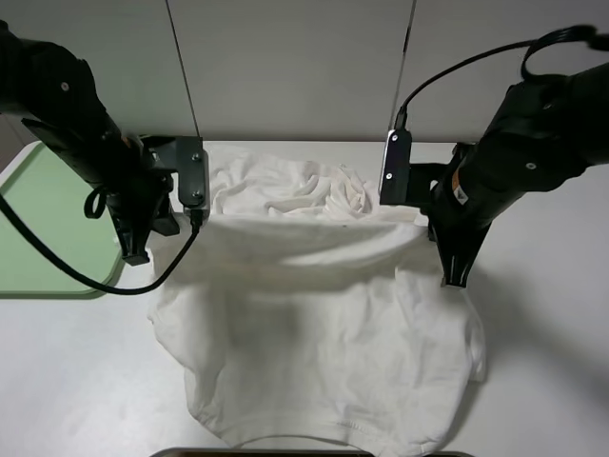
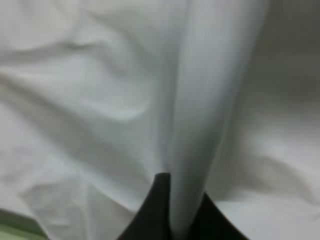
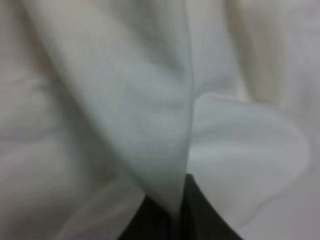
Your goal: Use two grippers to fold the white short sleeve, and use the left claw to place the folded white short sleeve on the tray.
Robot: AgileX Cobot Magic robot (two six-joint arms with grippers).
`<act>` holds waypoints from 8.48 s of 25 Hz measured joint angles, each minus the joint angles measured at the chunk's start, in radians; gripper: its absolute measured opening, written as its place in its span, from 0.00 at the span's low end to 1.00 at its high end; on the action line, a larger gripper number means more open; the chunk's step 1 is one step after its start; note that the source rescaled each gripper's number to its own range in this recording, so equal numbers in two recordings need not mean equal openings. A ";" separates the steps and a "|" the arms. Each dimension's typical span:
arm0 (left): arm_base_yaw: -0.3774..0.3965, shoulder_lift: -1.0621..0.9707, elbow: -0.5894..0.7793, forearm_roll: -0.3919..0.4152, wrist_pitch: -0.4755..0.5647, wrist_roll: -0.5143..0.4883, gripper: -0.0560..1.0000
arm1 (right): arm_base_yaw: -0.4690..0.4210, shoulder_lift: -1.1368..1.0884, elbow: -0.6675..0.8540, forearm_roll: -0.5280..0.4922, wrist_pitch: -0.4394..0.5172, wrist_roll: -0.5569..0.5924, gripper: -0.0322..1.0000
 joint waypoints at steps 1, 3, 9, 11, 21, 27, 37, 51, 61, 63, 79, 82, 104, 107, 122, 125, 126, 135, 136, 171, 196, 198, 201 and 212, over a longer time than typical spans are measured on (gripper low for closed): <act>-0.006 -0.026 0.000 0.001 -0.008 0.000 0.06 | 0.000 -0.020 0.000 -0.005 0.001 0.005 0.03; -0.015 -0.046 0.000 0.002 -0.012 0.000 0.06 | 0.000 -0.070 0.000 -0.013 0.009 0.009 0.03; -0.130 -0.156 0.000 0.002 -0.049 -0.012 0.06 | 0.000 -0.318 0.000 -0.015 0.029 0.030 0.03; -0.186 -0.209 0.000 0.002 -0.058 -0.016 0.06 | 0.000 -0.349 0.000 -0.015 0.032 0.030 0.03; -0.258 -0.490 0.001 0.004 -0.059 -0.046 0.06 | 0.000 -0.830 0.001 -0.110 0.134 -0.008 0.03; -0.262 -0.777 -0.047 0.001 -0.082 -0.060 0.06 | 0.001 -0.939 -0.107 -0.124 0.230 -0.094 0.03; -0.238 -0.769 -0.265 0.120 0.063 -0.099 0.05 | 0.009 -0.813 -0.406 -0.090 0.240 -0.214 0.03; 0.032 -0.120 -0.266 0.272 0.047 -0.170 0.05 | -0.042 0.020 -0.413 -0.233 0.193 -0.158 0.03; 0.034 -0.097 -0.266 0.304 -0.062 -0.062 0.05 | -0.112 0.080 -0.413 -0.303 0.122 -0.074 0.03; 0.034 -0.097 -0.266 0.325 -0.077 -0.051 0.05 | -0.117 0.080 -0.413 -0.352 0.123 -0.074 0.03; 0.030 -0.097 -0.123 0.274 0.086 0.396 0.05 | -0.118 0.076 -0.338 -0.008 0.241 -0.574 0.03; 0.024 -0.097 0.036 0.251 0.025 0.569 0.05 | -0.118 0.075 -0.272 0.000 0.236 -0.585 0.03; 0.037 -0.098 0.188 0.067 -0.028 0.597 0.72 | -0.132 0.071 -0.106 0.247 0.365 -0.522 0.95; 0.037 -0.098 0.188 0.059 -0.073 0.592 0.79 | -0.132 0.071 -0.106 0.256 0.365 -0.496 0.98; 0.036 -0.425 0.188 0.057 -0.448 0.018 0.80 | -0.132 -0.210 -0.106 0.181 0.344 -0.283 1.00; 0.030 -0.482 0.188 0.057 -0.457 -0.061 0.80 | -0.131 -0.310 -0.106 0.199 0.285 -0.235 1.00; 0.026 -0.506 0.188 0.057 -0.458 -0.094 0.80 | -0.131 -0.349 -0.106 0.201 0.268 -0.217 1.00; -0.034 -0.783 0.188 0.047 -0.186 -0.282 0.98 | -0.131 -0.640 -0.106 0.284 0.230 -0.084 1.00; -0.034 -0.815 0.188 0.047 -0.150 -0.327 0.99 | -0.131 -0.664 -0.106 0.305 0.226 -0.079 1.00; -0.035 -1.732 0.458 -0.026 0.553 -0.871 1.00 | -0.131 -0.828 -0.106 0.482 0.291 -0.069 1.00; 0.208 -1.739 0.478 -0.040 0.584 -0.986 1.00 | -0.131 -0.828 -0.103 0.701 0.337 -0.062 1.00; 0.248 -1.739 0.478 -0.040 0.584 -0.986 1.00 | -0.131 -0.828 -0.103 0.710 0.339 -0.045 1.00; 0.393 -1.739 0.478 -0.040 0.583 -0.986 1.00 | -0.131 -0.828 -0.103 0.716 0.339 -0.004 1.00; 0.439 -1.739 0.478 0.002 0.582 -0.983 1.00 | -0.131 -0.828 -0.103 0.758 0.386 0.049 1.00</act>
